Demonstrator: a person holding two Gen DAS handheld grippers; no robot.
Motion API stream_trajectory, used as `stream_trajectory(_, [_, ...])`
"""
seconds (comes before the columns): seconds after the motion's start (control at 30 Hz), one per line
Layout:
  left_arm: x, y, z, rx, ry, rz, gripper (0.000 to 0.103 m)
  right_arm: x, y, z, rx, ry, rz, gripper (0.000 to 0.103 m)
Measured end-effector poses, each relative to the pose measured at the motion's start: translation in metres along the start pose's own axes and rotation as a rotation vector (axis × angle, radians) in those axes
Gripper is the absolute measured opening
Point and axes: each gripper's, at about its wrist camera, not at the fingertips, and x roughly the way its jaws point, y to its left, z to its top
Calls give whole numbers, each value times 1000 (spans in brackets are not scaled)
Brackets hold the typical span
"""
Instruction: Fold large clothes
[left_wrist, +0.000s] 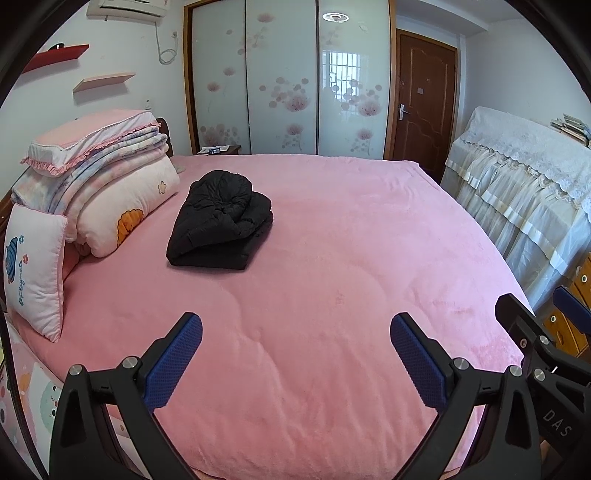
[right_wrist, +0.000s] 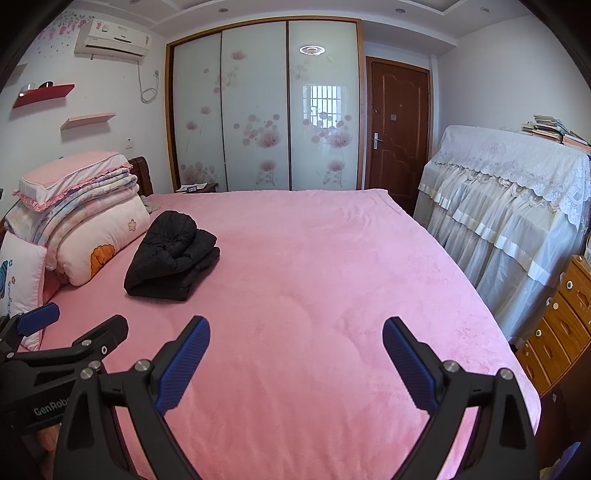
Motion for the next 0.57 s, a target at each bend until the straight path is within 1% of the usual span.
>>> stream_trajectory(0.27, [-2, -2, -1, 20, -1, 14, 101, 0, -2, -2, 1, 2, -2, 95])
stream_trajectory(0.57, [-3, -3, -1, 23, 2, 1, 101, -3, -7, -6, 8, 4, -5, 95])
